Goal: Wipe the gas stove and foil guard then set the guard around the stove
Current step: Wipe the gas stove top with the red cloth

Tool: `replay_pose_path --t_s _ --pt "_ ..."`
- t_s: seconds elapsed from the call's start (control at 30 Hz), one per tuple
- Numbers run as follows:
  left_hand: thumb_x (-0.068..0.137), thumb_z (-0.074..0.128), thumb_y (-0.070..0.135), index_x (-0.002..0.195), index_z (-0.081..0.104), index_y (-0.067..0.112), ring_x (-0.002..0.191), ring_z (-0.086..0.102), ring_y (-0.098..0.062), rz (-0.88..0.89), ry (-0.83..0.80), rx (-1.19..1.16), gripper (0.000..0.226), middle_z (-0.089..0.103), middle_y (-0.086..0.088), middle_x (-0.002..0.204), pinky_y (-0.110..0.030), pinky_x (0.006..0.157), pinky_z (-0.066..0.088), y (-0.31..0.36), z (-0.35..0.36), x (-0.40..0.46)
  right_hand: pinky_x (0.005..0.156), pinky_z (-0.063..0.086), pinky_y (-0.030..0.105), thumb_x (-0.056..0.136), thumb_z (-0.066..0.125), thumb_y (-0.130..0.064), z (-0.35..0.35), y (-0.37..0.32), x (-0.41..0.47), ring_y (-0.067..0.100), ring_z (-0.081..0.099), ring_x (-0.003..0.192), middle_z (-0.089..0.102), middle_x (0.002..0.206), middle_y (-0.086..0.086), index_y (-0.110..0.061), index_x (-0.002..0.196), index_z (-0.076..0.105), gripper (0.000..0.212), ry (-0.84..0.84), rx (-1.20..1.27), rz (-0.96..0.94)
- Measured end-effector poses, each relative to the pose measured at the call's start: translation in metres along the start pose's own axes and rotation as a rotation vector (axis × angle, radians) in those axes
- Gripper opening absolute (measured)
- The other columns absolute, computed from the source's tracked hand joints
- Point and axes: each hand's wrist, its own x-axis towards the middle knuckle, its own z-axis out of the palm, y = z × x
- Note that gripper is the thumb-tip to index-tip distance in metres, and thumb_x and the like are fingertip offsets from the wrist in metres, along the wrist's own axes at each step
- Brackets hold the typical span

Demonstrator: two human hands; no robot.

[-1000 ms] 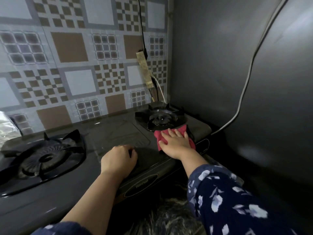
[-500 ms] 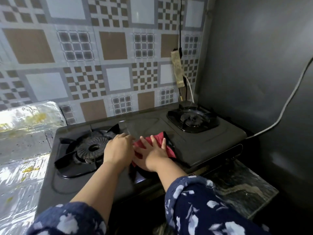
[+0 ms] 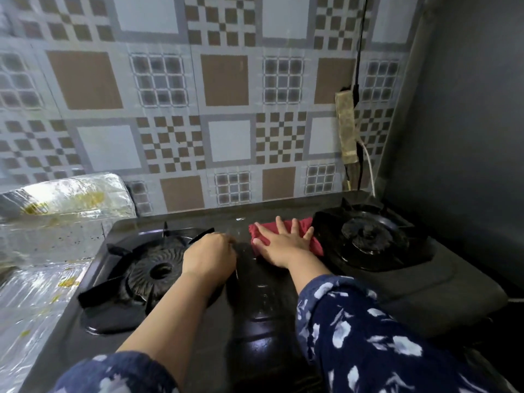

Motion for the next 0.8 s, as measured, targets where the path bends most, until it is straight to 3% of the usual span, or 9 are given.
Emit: replay_pose_path --t_s 0.13,0.27,0.43,0.57,0.8 --pt "0.089 0.042 0.023 0.111 0.066 0.024 0.105 0.063 -0.030 -0.070 0.034 0.022 0.032 0.069 -0.006 0.113 -0.035 0.079 0.049 -0.003 0.008 0.022 0.109 -0.014 0.066 0.087 0.020 -0.074 -0.002 -0.038 0.039 0.037 -0.014 0.146 -0.007 0.162 -0.002 -0.059 0.142 0.005 0.059 -0.058 0.010 -0.160" --pt "0.087 0.043 0.023 0.112 0.064 0.030 0.107 0.062 -0.028 -0.052 -0.048 0.124 0.034 0.067 -0.002 0.115 -0.033 0.078 0.048 0.003 0.014 0.038 0.112 -0.011 0.063 0.089 0.019 -0.071 -0.012 -0.021 0.079 0.030 -0.009 0.148 -0.001 0.162 -0.009 -0.059 0.142 0.010 0.056 -0.033 0.020 -0.202" --pt "0.090 0.044 0.039 0.111 0.064 0.026 0.109 0.060 -0.026 -0.015 -0.123 0.224 0.032 0.066 -0.002 0.117 -0.033 0.081 0.049 0.012 0.018 0.061 0.109 -0.012 0.068 0.088 0.015 -0.072 -0.019 0.029 0.115 0.033 -0.008 0.148 0.000 0.163 -0.006 -0.057 0.143 0.010 0.057 0.012 0.019 -0.048" --pt "0.090 0.049 0.048 0.112 0.062 0.026 0.111 0.059 -0.025 0.003 -0.197 0.259 0.035 0.066 -0.002 0.117 -0.032 0.081 0.047 0.013 0.017 0.061 0.098 -0.015 0.079 0.091 0.014 -0.067 -0.016 0.014 0.111 0.045 -0.019 0.143 -0.012 0.162 0.002 -0.054 0.144 0.002 0.056 -0.032 -0.011 0.104" --pt "0.091 0.048 0.046 0.124 0.059 0.027 0.116 0.057 -0.025 -0.008 -0.204 0.231 0.039 0.064 -0.001 0.124 -0.035 0.087 0.047 0.009 0.022 0.060 0.105 -0.016 0.071 0.091 0.018 -0.069 -0.019 -0.046 0.126 0.037 -0.015 0.146 -0.006 0.162 -0.005 -0.059 0.143 0.006 0.054 -0.158 -0.010 -0.281"
